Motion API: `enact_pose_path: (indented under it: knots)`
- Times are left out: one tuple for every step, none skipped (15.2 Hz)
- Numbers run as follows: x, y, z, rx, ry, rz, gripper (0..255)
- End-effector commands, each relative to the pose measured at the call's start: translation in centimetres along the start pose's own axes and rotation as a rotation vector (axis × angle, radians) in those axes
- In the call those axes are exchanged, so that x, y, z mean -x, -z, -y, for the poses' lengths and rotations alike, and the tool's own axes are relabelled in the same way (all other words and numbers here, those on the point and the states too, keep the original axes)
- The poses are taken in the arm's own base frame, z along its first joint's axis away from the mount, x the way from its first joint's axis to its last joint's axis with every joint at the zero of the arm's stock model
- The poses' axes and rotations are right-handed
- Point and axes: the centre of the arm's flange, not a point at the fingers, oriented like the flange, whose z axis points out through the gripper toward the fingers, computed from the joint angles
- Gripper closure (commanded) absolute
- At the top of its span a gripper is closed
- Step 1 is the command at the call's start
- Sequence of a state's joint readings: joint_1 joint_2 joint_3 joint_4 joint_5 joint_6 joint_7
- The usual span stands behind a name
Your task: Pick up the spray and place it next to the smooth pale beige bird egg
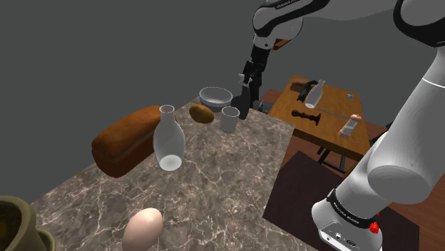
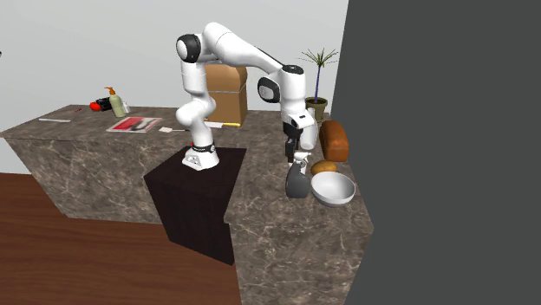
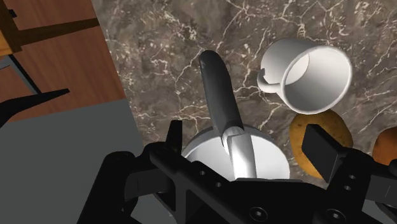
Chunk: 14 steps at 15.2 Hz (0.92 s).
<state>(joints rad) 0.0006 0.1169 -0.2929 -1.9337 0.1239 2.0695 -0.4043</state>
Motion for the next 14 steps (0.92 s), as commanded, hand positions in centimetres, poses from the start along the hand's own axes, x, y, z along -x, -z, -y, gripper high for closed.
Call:
enact_pose_path:
  knots:
    - [-0.01,-1.04,-0.07,0.0,0.0,-0.001,0]
    - [0.0,-1.34,-0.07,0.0,0.0,-0.001,0]
    - [-0.01,-1.34,-0.07,0.0,0.0,-0.001,0]
    - [-0.01,-1.34,-0.07,0.0,0.0,-0.001,0]
    - [-0.01,-1.34,-0.07,0.0,0.0,-0.001,0]
    - [-0.01,-1.34,-0.07,0.0,0.0,-0.001,0]
    - [-0.01,-1.34,-0.07,0.0,0.0,-0.001,0]
    - [-0.01,-1.34,-0.07,0.0,0.0,-0.001,0]
    - [-0.01,-1.34,-0.07,0.0,0.0,-0.001,0]
    - [-0.01,-1.34,-0.07,0.0,0.0,-0.001,0]
    - [-0.01,-1.34,-0.07,0.0,0.0,-0.001,255]
    - [-0.01,-1.34,-0.07,0.0,0.0,-0.001,255]
    - [-0.01,-1.34,-0.07,0.0,0.0,-0.001,255]
    - [-0.01,-1.34,-0.07,0.0,0.0,-0.001,255]
